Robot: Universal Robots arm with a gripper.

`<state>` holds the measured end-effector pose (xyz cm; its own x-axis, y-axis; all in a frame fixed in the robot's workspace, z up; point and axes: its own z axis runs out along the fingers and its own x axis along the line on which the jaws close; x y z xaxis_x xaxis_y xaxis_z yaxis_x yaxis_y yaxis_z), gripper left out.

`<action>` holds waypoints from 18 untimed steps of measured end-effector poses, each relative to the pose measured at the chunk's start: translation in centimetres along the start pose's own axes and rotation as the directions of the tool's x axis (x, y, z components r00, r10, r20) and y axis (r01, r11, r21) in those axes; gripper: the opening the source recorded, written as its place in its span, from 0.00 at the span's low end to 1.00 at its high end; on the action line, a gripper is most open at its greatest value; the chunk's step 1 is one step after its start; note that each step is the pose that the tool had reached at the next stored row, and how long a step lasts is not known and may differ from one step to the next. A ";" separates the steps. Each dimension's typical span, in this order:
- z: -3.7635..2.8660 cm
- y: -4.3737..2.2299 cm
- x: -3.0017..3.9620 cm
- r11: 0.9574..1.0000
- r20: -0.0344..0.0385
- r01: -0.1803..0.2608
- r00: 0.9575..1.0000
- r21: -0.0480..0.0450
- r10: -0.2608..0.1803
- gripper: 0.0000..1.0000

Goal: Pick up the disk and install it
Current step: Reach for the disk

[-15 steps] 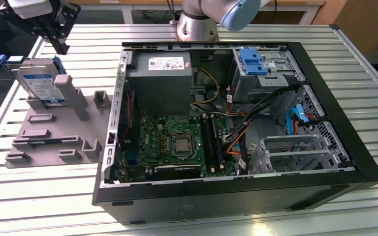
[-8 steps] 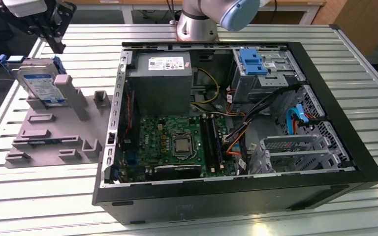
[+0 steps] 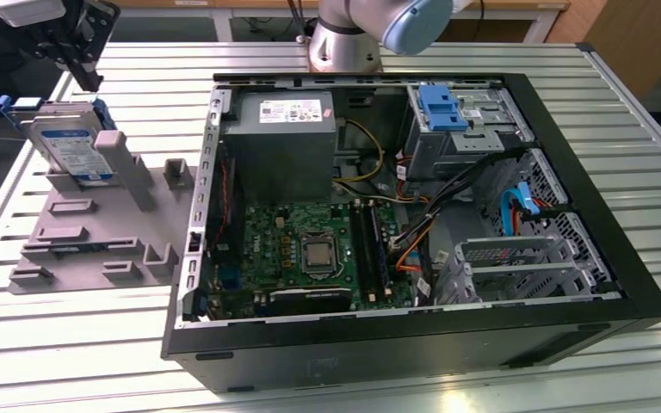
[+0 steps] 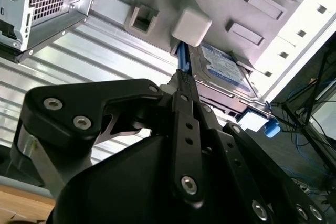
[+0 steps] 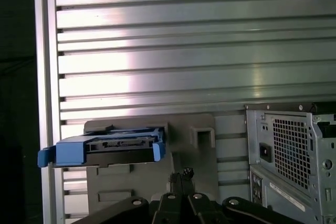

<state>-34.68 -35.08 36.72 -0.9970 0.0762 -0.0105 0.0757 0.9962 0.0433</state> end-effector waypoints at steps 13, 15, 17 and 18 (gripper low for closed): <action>0.00 -0.01 1.12 1.000 0.000 0.000 1.000 0.000 0.000 0.11; 0.01 -0.05 1.63 1.000 0.000 0.000 1.000 0.000 0.000 0.11; 0.01 -0.06 1.96 1.000 0.000 0.000 1.000 0.000 0.000 0.11; 0.02 -0.07 2.03 1.000 0.000 0.000 1.000 0.000 0.000 0.11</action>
<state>-36.71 -34.99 36.68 -0.9970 0.0763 -0.0105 0.0758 0.9962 0.0433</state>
